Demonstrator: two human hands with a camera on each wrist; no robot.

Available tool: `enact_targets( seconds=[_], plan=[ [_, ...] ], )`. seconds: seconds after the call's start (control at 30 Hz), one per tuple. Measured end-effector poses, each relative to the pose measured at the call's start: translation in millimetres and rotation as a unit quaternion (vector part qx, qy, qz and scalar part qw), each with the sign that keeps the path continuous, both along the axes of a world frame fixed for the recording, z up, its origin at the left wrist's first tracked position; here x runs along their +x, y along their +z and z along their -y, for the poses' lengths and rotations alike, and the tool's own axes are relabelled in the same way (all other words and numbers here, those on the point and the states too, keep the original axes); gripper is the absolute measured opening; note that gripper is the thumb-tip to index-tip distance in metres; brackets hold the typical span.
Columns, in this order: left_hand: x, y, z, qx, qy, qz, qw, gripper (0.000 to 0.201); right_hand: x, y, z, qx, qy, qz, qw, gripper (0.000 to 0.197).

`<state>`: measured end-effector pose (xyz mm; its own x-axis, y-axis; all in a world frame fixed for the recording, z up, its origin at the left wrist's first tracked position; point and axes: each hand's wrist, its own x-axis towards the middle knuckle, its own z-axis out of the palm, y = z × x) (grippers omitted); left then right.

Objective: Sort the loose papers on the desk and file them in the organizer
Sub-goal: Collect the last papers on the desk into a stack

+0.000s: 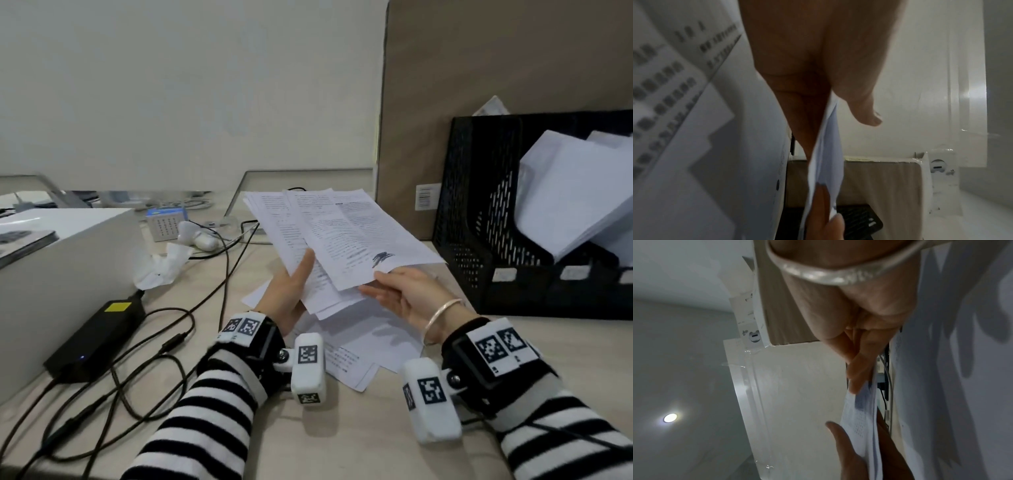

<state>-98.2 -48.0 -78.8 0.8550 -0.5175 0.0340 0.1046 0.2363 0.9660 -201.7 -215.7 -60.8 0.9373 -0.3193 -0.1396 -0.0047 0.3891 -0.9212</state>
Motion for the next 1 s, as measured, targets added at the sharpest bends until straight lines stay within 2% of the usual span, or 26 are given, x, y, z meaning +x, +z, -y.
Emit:
enact_targets(
  seconds=[0.1,0.17,0.27,0.33,0.43,0.5,0.6,0.7,0.77,0.83,0.87,0.93,1.0],
  plan=[
    [3.2,-5.3,1.4,0.017,0.023,0.012,1.000,0.035,-0.4,-4.2,-4.2,-0.057,0.046,-0.041,0.996,0.025],
    [6.7,-7.8,-0.6,0.029,0.055,0.000,0.998,0.038,-1.2,-2.4,-2.9,-0.087,0.032,-0.062,0.994,0.030],
    [9.0,-6.7,-4.3,0.026,0.067,-0.012,0.997,0.037,-0.3,-1.3,17.9,-0.048,-0.107,-0.054,0.992,0.017],
    [6.3,-3.2,-6.4,0.009,0.064,-0.017,0.998,0.035,0.2,-2.8,33.8,-0.052,-0.166,-0.047,0.984,0.012],
    [-2.1,2.2,-7.4,-0.015,0.006,-0.021,1.000,0.030,-2.8,-4.2,37.1,-0.139,-0.133,-0.069,0.979,0.014],
    [-6.3,2.8,-7.8,-0.003,-0.019,-0.030,0.999,0.031,-3.9,-4.2,32.9,-0.179,-0.099,-0.077,0.976,0.015],
    [-0.2,0.6,-11.5,0.032,0.040,-0.058,0.997,0.037,-5.5,-3.9,35.2,-0.182,-0.125,-0.079,0.972,0.015],
    [10.5,3.3,-24.2,0.015,0.144,-0.096,0.985,0.039,-8.1,-2.3,44.6,-0.134,-0.187,-0.067,0.971,0.013],
    [16.3,4.5,-34.7,-0.009,0.196,-0.129,0.972,0.037,-7.4,0.2,45.7,-0.124,-0.182,-0.070,0.973,0.012],
    [21.7,5.1,-41.7,0.002,0.230,-0.154,0.961,0.035,1.5,6.7,41.2,-0.146,-0.143,-0.091,0.975,0.007],
    [24.4,4.3,-43.2,0.003,0.246,-0.163,0.955,0.038,9.8,11.5,39.7,-0.180,-0.120,-0.108,0.970,0.006],
    [25.3,4.2,-44.3,0.011,0.267,-0.169,0.948,0.038,33.0,20.3,39.6,-0.295,-0.086,-0.155,0.939,0.009],
    [28.1,3.6,-41.8,0.014,0.275,-0.163,0.947,0.040,58.6,28.8,42.2,-0.430,-0.054,-0.220,0.874,0.006]
  ],
)
